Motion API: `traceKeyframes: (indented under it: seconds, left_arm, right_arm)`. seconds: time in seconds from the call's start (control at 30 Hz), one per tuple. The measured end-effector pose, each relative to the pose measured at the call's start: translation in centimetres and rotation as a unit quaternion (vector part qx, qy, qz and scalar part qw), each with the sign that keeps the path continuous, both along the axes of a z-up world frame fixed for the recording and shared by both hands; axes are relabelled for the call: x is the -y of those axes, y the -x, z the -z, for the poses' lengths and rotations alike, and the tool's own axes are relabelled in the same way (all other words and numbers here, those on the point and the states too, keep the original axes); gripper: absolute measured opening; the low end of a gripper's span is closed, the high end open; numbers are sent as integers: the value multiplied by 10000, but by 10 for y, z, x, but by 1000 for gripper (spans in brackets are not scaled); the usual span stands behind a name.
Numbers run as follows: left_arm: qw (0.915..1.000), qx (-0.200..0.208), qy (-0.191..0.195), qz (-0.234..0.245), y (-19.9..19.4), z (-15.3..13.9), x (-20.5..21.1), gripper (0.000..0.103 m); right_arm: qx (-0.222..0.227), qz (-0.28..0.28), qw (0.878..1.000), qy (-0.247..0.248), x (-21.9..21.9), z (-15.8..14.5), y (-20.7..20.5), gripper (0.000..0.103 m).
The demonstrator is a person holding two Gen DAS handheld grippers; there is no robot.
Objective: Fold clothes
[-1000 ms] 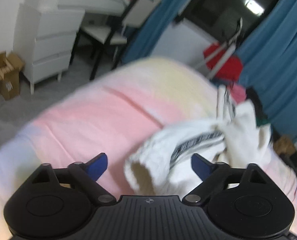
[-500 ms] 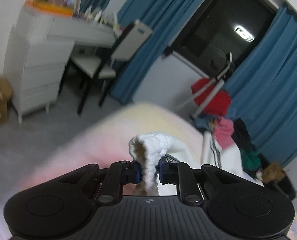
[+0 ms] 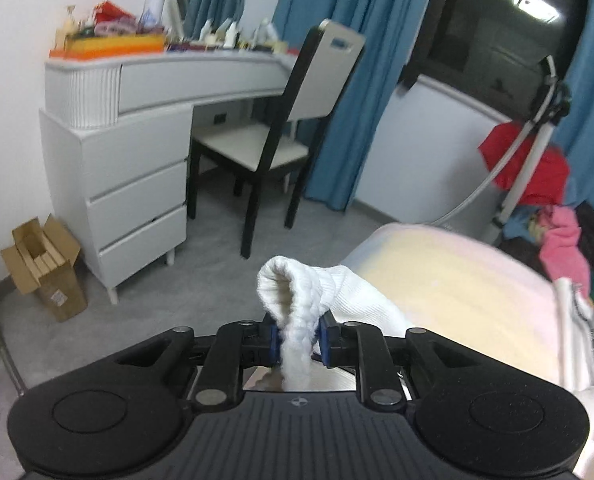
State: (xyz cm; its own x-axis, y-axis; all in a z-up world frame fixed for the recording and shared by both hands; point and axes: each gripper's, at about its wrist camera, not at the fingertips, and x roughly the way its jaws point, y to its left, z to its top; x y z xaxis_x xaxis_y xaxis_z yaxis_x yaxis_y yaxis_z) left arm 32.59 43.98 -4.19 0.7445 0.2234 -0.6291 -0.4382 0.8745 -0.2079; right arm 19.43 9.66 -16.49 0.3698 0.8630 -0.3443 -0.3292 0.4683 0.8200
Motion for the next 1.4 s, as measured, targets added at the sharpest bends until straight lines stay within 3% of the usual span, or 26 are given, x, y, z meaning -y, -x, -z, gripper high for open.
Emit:
traceKeyframes:
  seconds: [0.03, 0.1, 0.13, 0.17, 0.2, 0.4, 0.6, 0.77, 0.83, 0.93, 1.1, 1.23, 1.3, 1.37, 1.4]
  left_arm:
    - [10000, -44, -29, 16, 0, 3, 0, 28]
    - [9998, -107, -153, 71, 2, 2, 4, 49]
    - [9997, -139, -183, 118, 8, 2, 6, 65]
    - [9994, -166, -236, 172, 13, -1, 11, 74]
    - [9991, -177, -314, 208, 19, -4, 17, 81]
    - [9951, -56, -773, 621, 62, -32, 74, 88]
    - [9839, 446, -754, 1559, 104, -58, 161, 88]
    - [9722, 692, -636, 2144, 94, -67, 251, 89]
    - [9694, 688, -573, 2285, 77, -67, 284, 89]
    - [9654, 640, -499, 2479, 37, -60, 335, 89]
    - [9567, 590, -742, 2751, -49, -42, 420, 89]
    - [9451, 249, -1062, 3080, -123, -21, 482, 88]
    - [9372, -328, -1404, 3177, -159, -3, 512, 80]
    - [9302, -934, -1628, 3154, -187, 16, 533, 57]
    - [9293, -1056, -1625, 3142, -195, 22, 538, 39]
  right_arm:
    - [0, -20, 10000, 71, 1, -2, -1, 40]
    - [7, -66, 9998, 213, 3, -7, -2, 53]
    - [54, -129, 9995, 287, 4, -12, 0, 64]
    - [105, -190, 9991, 360, 6, -18, 1, 78]
    - [174, -227, 9987, 426, 9, -24, 4, 83]
    - [668, -245, 9942, 808, 63, -63, 31, 84]
    - [1217, 474, 9798, 1515, 163, -91, 54, 84]
    - [1504, 1261, 9575, 2112, 243, -101, 62, 84]
    - [1606, 1571, 9462, 2328, 275, -104, 64, 84]
    - [1533, 1938, 9407, 2325, 300, -93, 47, 84]
    - [1490, 2322, 9242, 2642, 325, -66, 8, 84]
    - [1514, 2552, 9124, 2819, 338, -35, -27, 84]
    - [1455, 2689, 9098, 2805, 346, -20, -42, 84]
    - [1343, 2804, 9109, 2714, 355, -7, -55, 84]
    - [1291, 2803, 9128, 2674, 357, -2, -60, 84]
